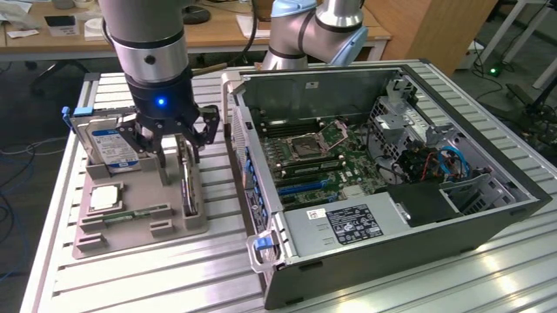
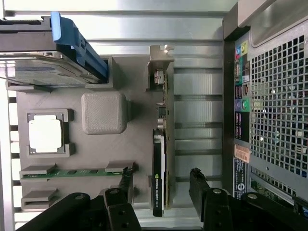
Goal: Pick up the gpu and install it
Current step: 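Pick up the gpu and move the gpu toward the slot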
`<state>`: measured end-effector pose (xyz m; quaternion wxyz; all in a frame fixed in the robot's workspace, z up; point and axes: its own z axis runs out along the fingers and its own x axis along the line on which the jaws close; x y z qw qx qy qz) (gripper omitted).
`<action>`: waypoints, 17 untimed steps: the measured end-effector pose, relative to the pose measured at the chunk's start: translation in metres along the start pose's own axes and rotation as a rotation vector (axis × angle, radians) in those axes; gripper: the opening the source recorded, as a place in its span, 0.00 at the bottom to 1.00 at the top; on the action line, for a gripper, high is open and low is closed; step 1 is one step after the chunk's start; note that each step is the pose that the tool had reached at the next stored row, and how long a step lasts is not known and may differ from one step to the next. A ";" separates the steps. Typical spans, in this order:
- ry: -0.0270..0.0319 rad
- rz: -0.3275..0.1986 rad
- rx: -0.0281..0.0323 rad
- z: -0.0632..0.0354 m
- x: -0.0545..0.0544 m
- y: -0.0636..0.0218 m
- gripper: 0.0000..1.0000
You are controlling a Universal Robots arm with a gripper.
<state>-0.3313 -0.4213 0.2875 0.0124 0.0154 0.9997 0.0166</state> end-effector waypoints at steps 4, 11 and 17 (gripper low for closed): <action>-0.0001 0.000 -0.0001 0.0014 0.000 0.0000 0.59; -0.0002 0.000 -0.0002 0.0036 0.000 -0.0001 0.59; -0.0002 0.000 -0.0002 0.0108 0.000 -0.0003 0.59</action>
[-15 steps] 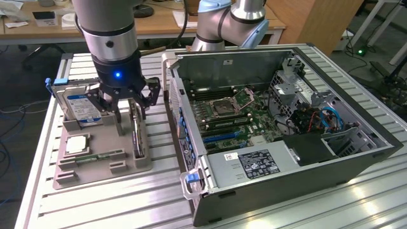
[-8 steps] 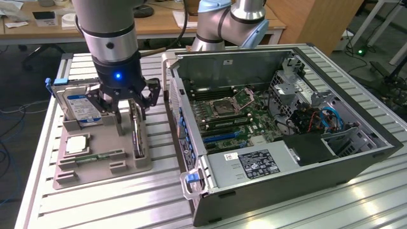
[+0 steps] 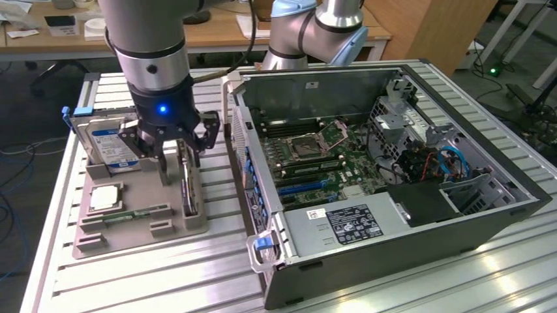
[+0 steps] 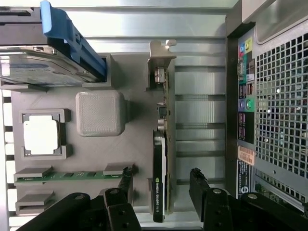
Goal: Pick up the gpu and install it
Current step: 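Pick up the gpu and move the gpu toward the slot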
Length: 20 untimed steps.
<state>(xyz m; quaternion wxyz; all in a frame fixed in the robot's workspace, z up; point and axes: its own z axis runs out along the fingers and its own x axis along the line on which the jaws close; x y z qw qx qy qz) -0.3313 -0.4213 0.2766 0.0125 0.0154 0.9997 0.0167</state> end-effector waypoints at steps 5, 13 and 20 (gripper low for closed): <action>0.0000 0.000 0.0000 0.0047 0.000 -0.0002 0.59; 0.0001 0.000 0.0001 0.0112 0.000 -0.0004 0.59; 0.0000 0.000 0.0000 0.0173 0.000 -0.0006 0.59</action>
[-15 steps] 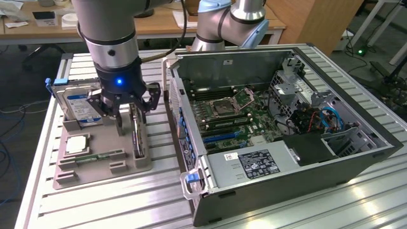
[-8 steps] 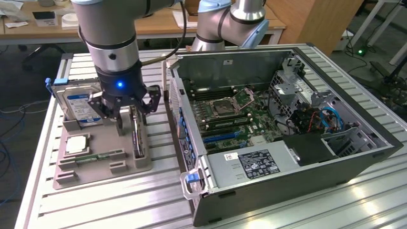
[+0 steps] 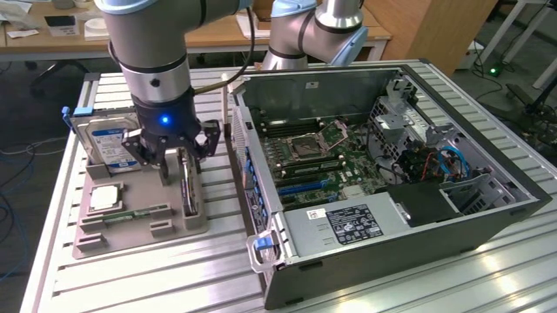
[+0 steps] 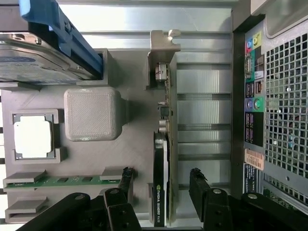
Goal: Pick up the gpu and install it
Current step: 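Pick up the gpu and move the gpu toward the slot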
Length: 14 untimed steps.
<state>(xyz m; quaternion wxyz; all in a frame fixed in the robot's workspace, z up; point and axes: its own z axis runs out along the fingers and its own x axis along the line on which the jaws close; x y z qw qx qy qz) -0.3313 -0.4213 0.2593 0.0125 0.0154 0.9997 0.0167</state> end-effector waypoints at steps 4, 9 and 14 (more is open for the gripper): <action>0.0000 0.000 0.0001 0.0032 0.000 -0.0001 0.59; 0.0000 0.000 0.0001 0.0064 0.000 -0.0002 0.59; 0.0000 0.000 0.0000 0.0095 0.000 -0.0003 0.59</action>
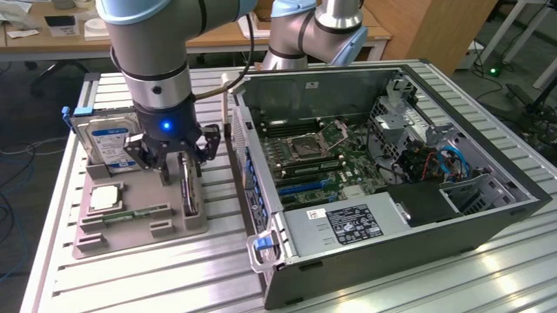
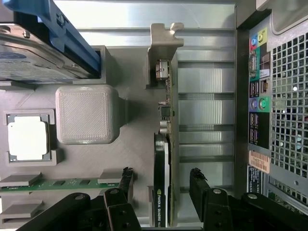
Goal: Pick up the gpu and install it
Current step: 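Pick up the gpu and move the gpu toward the slot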
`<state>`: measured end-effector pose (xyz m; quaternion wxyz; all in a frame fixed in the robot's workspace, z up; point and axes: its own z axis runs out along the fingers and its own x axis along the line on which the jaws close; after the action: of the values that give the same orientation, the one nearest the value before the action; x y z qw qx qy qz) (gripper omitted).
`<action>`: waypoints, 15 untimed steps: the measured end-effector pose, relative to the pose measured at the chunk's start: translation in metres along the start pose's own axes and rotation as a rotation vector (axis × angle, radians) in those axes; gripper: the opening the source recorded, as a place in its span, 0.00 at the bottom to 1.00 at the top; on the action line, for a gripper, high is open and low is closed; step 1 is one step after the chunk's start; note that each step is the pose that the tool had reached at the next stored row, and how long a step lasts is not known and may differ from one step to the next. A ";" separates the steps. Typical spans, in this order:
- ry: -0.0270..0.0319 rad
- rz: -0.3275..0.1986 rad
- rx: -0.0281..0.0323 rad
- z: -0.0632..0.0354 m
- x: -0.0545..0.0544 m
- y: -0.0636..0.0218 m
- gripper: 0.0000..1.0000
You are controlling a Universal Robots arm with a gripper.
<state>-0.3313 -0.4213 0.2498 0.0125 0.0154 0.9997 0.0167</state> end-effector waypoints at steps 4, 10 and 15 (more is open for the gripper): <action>0.0001 0.000 0.0002 0.0019 0.000 0.0003 0.59; 0.0000 0.000 0.0000 0.0057 0.000 0.0021 0.59; 0.0002 -0.003 0.0000 0.0096 0.000 0.0022 0.59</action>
<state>-0.3313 -0.4188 0.2402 0.0124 0.0139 0.9997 0.0166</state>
